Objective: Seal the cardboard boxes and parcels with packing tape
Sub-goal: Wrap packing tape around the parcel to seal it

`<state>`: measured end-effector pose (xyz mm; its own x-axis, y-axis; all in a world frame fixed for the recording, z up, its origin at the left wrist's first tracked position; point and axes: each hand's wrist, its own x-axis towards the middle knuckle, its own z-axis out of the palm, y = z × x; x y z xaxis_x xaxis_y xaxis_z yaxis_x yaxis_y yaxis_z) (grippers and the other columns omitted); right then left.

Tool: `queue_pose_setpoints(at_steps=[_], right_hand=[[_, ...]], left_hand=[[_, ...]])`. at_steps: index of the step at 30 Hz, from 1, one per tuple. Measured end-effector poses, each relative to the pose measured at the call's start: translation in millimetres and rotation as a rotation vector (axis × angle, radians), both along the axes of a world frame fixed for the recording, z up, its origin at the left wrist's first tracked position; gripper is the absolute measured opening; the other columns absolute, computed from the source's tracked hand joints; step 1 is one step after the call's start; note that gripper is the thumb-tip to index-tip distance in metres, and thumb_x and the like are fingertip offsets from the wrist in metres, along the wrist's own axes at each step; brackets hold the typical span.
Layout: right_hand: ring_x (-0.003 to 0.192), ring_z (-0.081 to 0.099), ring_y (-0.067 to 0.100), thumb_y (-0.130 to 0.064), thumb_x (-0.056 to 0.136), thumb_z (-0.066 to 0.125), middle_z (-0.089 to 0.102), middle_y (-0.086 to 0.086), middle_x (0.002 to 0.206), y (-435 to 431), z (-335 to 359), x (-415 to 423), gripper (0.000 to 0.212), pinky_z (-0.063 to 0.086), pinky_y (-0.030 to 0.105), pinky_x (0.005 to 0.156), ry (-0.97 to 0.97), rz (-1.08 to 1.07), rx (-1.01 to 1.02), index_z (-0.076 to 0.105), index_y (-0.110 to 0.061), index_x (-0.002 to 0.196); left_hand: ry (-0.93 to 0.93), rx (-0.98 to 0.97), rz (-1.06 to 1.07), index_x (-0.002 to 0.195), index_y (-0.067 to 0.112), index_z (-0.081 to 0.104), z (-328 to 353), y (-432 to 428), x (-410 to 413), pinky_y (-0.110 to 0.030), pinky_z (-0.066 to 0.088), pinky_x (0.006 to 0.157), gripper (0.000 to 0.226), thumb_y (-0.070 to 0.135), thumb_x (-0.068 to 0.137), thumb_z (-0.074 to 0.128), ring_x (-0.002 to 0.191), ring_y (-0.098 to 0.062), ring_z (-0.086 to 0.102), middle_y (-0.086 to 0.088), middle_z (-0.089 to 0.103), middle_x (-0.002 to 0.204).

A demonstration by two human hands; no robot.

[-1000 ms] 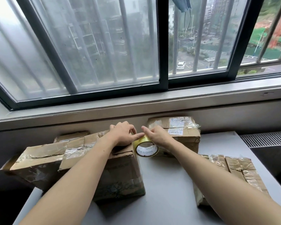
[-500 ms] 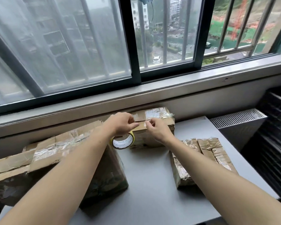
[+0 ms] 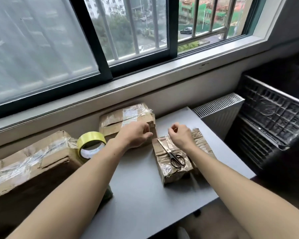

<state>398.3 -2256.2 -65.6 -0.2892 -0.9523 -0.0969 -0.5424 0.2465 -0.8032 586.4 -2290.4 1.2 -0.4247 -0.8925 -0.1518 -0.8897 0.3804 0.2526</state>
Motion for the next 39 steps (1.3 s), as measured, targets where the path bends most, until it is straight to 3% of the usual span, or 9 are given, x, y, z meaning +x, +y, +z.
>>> queue_pose_setpoints(at_steps=[3, 8, 15, 17, 21, 25, 29, 33, 39], right_hand=[[0.086, 0.061, 0.024, -0.024, 0.097, 0.056, 0.068, 0.007, 0.09, -5.9, 2.0, -19.7, 0.021, 0.043, 0.029, 0.073, 0.024, -0.008, 0.001, 0.067, -0.007, 0.096], [0.097, 0.065, 0.026, -0.022, 0.095, 0.059, 0.07, 0.01, 0.099, -8.1, -32.1, 1.0, 0.012, 0.053, 0.038, 0.087, 0.076, 0.2, 0.174, 0.066, -0.012, 0.098], [0.129, 0.048, 0.032, -0.014, 0.09, 0.057, 0.055, 0.012, 0.133, -5.8, -76.6, 18.2, 0.037, 0.044, 0.041, 0.102, 0.467, 0.265, 0.274, 0.052, -0.012, 0.127], [0.124, 0.054, 0.033, -0.016, 0.089, 0.061, 0.058, 0.013, 0.13, -6.7, -78.0, 19.9, 0.041, 0.049, 0.04, 0.096, 0.425, 0.262, 0.298, 0.051, -0.009, 0.129], [0.091, 0.062, 0.026, -0.022, 0.084, 0.066, 0.066, 0.008, 0.097, -15.6, -49.7, 34.9, 0.017, 0.046, 0.031, 0.073, 0.03, 0.17, 0.208, 0.059, -0.011, 0.096], [0.076, 0.055, 0.015, -0.02, 0.086, 0.07, 0.06, -0.001, 0.081, -23.1, 6.5, 75.4, 0.015, 0.039, 0.018, 0.062, -0.234, 0.302, -0.078, 0.059, -0.011, 0.092], [0.08, 0.058, 0.015, -0.018, 0.088, 0.07, 0.063, 0.001, 0.089, -30.0, 44.4, 110.4, 0.012, 0.043, 0.019, 0.07, -0.278, 0.406, -0.251, 0.059, -0.018, 0.094], [0.084, 0.059, 0.014, -0.023, 0.094, 0.065, 0.062, 0.004, 0.095, -27.5, 57.7, 137.5, 0.013, 0.047, 0.023, 0.078, -0.271, 0.489, -0.367, 0.067, -0.015, 0.104], [0.091, 0.066, 0.016, -0.021, 0.092, 0.066, 0.07, -0.001, 0.099, -8.8, 71.1, 174.8, 0.031, 0.053, 0.027, 0.084, -0.371, 0.657, -0.242, 0.064, -0.015, 0.123]], left_hand=[[0.004, 0.015, 0.016, 0.087, 0.017, 0.064, -2.2, -4.9, -1.0, -0.036, 0.051, 0.078, 0.022, 0.038, 0.093, 0.063, 0.09, -0.028, 0.062, -0.007, 0.069, 0.094], [-0.008, 0.052, 0.028, 0.096, 0.018, 0.065, -12.1, 0.9, -4.6, -0.034, 0.05, 0.08, 0.02, 0.038, 0.093, 0.063, 0.092, -0.024, 0.062, -0.002, 0.07, 0.098], [-0.013, 0.127, 0.104, 0.105, 0.021, 0.065, -19.9, 7.6, 5.1, -0.035, 0.052, 0.087, 0.021, 0.039, 0.095, 0.061, 0.098, -0.019, 0.063, 0.004, 0.069, 0.105], [-0.013, 0.16, 0.147, 0.108, 0.02, 0.065, -20.6, 8.5, 9.5, -0.035, 0.052, 0.088, 0.024, 0.04, 0.095, 0.061, 0.099, -0.018, 0.063, 0.003, 0.069, 0.107], [0.038, 0.257, 0.317, 0.108, 0.013, 0.066, -19.9, 6.0, 12.0, -0.036, 0.053, 0.088, 0.043, 0.052, 0.094, 0.055, 0.095, -0.021, 0.066, -0.004, 0.071, 0.105], [0.451, 0.354, 0.587, 0.079, 0.008, 0.066, 1.2, 0.7, 7.5, -0.03, 0.05, 0.064, 0.046, 0.048, 0.097, 0.052, 0.067, -0.021, 0.061, -0.01, 0.07, 0.079], [0.365, 0.031, 0.697, 0.064, 0.011, 0.053, 32.7, -8.7, 31.1, -0.03, 0.038, 0.06, 0.034, 0.026, 0.095, 0.053, 0.067, -0.026, 0.053, -0.004, 0.056, 0.064], [0.383, -0.165, 0.801, 0.068, 0.01, 0.057, 68.1, -5.8, 70.1, -0.037, 0.056, 0.072, 0.026, 0.022, 0.09, 0.05, 0.075, -0.029, 0.067, -0.006, 0.069, 0.071], [0.349, -0.276, 0.84, 0.075, 0.009, 0.065, 96.3, 10.6, 118.3, -0.04, 0.057, 0.078, 0.023, 0.025, 0.086, 0.052, 0.076, -0.025, 0.071, -0.008, 0.072, 0.073]])
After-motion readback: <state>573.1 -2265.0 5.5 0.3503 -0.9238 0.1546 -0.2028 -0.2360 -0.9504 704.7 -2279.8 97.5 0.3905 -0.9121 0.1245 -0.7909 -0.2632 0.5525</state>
